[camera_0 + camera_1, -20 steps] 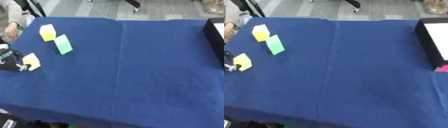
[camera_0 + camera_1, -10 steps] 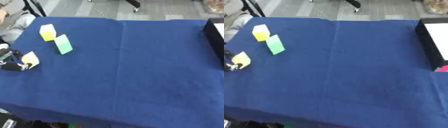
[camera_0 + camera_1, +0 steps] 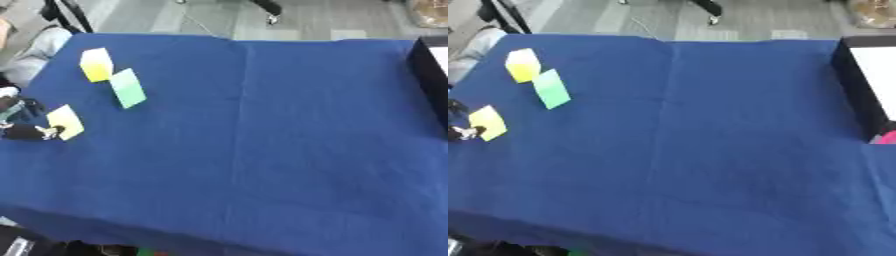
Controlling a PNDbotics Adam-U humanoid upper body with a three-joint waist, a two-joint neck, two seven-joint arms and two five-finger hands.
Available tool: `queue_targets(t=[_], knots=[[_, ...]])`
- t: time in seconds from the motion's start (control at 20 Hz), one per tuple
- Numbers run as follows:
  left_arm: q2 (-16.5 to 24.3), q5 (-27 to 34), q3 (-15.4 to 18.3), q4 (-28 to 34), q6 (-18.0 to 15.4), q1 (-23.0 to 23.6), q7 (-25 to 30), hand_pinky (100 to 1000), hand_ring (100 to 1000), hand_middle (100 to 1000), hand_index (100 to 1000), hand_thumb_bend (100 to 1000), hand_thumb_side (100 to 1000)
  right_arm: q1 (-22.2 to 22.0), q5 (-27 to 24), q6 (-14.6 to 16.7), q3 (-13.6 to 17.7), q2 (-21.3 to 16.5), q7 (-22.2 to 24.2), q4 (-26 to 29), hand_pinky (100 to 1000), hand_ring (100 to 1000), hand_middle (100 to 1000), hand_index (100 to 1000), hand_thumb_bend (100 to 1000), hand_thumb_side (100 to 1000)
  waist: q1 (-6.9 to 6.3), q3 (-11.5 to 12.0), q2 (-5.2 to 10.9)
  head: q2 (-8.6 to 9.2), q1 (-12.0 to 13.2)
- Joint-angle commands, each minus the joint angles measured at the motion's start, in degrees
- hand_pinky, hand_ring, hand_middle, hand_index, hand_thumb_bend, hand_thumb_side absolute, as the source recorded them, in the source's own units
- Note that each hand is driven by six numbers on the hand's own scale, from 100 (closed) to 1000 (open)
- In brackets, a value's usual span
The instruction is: Pick up the objects with one hand, pass them to the other hand, and then place them into the box on the other side of the table.
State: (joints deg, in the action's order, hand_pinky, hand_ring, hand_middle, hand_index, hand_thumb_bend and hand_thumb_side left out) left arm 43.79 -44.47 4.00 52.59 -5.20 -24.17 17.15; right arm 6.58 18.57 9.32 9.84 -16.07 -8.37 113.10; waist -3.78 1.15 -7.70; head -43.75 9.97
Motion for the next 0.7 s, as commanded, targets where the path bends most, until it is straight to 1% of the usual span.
queue_targets(t=[0.05, 0.55, 0.7], knots=[[1.7, 0.1, 0.4, 0.1, -0.5, -0.5, 0.9, 763, 682, 672, 821, 395, 588, 0.6, 0.0, 0.1, 0.2, -0.9, 0.0, 1.2, 857, 820, 786, 1000, 100, 518, 0.04, 0.0, 0.78, -0.07, 0.1], [0.9, 0.0, 0.5, -0.1, -1.1, -0.6, 1.5, 762, 675, 663, 810, 371, 577, 0.7, -0.1, 0.1, 0.3, -0.9, 0.0, 1.2, 856, 820, 786, 1000, 100, 517, 0.12, 0.0, 0.70, -0.16, 0.2], [0.8, 0.2, 0.6, -0.1, -1.1, -0.6, 1.4, 758, 666, 644, 792, 352, 555, 0.7, -0.1, 0.1, 0.3, -0.9, 0.0, 1.2, 856, 820, 786, 1000, 100, 517, 0.15, 0.0, 0.69, -0.17, 0.2]])
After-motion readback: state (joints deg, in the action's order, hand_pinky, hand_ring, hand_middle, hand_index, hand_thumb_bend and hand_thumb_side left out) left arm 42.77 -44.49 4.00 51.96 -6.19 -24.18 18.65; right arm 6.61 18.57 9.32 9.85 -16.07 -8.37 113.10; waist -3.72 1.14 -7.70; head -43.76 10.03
